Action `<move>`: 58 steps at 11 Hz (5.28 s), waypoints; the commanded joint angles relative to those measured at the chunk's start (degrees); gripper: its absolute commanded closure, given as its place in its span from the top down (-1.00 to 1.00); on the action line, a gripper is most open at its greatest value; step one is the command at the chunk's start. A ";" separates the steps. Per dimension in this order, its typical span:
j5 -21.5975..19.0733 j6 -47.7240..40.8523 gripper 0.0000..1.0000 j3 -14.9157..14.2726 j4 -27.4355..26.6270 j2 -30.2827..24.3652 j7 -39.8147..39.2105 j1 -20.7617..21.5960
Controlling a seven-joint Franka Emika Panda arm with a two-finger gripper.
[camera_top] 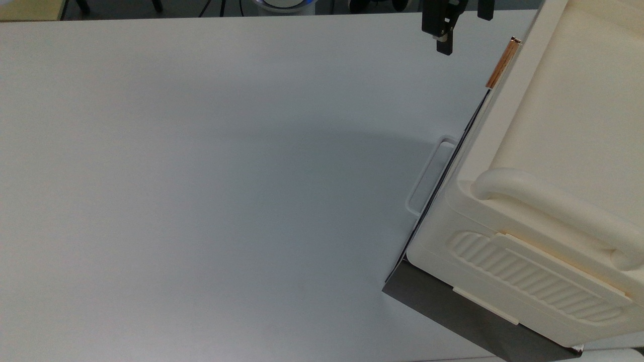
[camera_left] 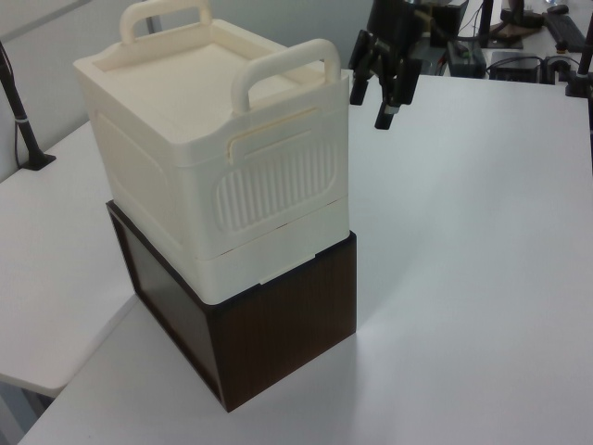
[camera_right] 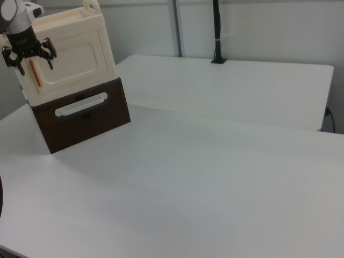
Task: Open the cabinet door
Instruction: 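Move the gripper to the orange handle strip on the cream door, then grasp the orange handle strip of the cream box door, then pull the door handle outward, swinging the door open on its hinge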
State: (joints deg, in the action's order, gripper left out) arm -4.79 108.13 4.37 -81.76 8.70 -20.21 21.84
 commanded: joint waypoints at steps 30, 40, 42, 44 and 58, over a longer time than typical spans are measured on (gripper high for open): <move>-1.10 -19.18 0.72 1.96 3.72 -4.37 -8.62 -11.01; -3.30 -5.48 0.87 3.63 3.72 -4.84 -3.87 -1.28; -3.21 -3.11 0.87 3.63 3.54 -3.17 -3.96 -0.84; -3.03 -2.66 0.90 3.63 3.54 -1.41 -4.13 -0.83; 4.17 -12.59 1.00 -3.05 1.44 -1.84 0.08 -10.41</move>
State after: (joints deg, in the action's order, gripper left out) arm -1.65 97.08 1.17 -77.52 8.81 -22.98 11.04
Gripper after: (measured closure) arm 0.000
